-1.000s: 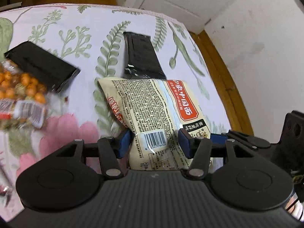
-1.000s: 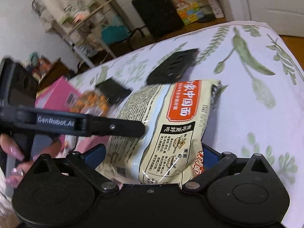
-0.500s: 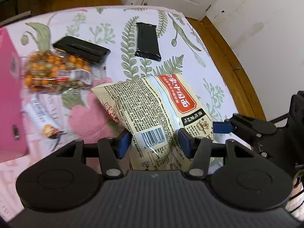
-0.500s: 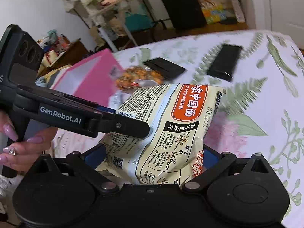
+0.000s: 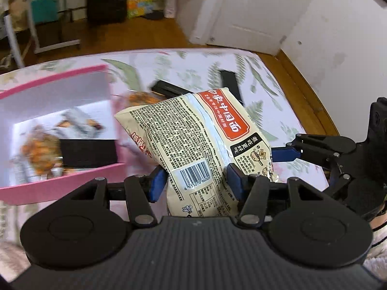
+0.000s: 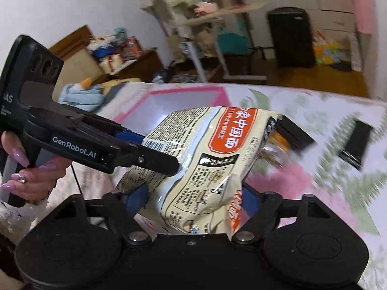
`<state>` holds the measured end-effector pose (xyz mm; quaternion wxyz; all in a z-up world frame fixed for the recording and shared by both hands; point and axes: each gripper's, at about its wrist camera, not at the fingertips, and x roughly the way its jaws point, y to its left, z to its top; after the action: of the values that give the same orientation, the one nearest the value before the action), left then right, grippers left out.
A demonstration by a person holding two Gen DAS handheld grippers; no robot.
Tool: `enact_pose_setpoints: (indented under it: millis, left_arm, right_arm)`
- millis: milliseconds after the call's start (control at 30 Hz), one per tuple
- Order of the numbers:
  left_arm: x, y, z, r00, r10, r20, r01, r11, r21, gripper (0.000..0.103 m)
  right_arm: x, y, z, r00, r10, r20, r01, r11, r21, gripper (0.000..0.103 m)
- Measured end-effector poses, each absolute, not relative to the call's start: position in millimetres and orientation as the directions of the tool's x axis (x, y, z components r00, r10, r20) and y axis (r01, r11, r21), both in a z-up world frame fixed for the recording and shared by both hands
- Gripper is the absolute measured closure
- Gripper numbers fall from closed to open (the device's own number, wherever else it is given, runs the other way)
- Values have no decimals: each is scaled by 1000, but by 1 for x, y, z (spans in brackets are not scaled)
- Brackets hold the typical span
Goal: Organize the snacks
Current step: 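Carry the noodle bag into the pink box and open both grippers, then grasp a white snack bar with the left gripper while the right gripper grasps a black bar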
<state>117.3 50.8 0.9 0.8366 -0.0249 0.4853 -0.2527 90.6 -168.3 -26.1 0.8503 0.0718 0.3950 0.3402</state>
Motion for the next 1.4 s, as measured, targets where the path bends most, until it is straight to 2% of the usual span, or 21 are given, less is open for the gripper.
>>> enact_pose_setpoints:
  millis: [300, 433, 600, 867, 933, 1100, 1233, 1400]
  left_arm:
    - [143, 138, 33, 507, -335, -794, 273, 936, -221, 48]
    - [158, 168, 31, 543, -264, -797, 226, 960, -164, 48]
    - [188, 195, 13, 546, -188, -817, 176, 979, -107, 48]
    - [227, 222, -33, 540, -101, -836, 166, 986, -12, 47]
    - [231, 222, -46, 532, -72, -844, 157, 988, 14, 44]
    - [223, 211, -67, 586, 97, -804, 122, 971, 206, 44]
    - [217, 213, -60, 588, 59, -807, 100, 984, 145, 44]
    - [196, 195, -34, 620, 4, -784, 148, 981, 123, 44]
  right_arm:
    - [138, -84, 0, 392, 700, -598, -637, 675, 372, 28]
    - [171, -53, -9, 362, 724, -587, -612, 660, 437, 32]
    - [205, -24, -35, 337, 740, -582, -547, 657, 519, 39]
    - [229, 26, -88, 313, 720, -619, -474, 683, 555, 41]
    - [232, 32, -99, 296, 717, -631, -468, 684, 559, 40]
    - [222, 30, -101, 286, 687, -668, -511, 699, 500, 37]
    - [211, 8, -81, 309, 693, -651, -530, 694, 487, 36]
    - [189, -41, -50, 403, 679, -614, -543, 717, 436, 28]
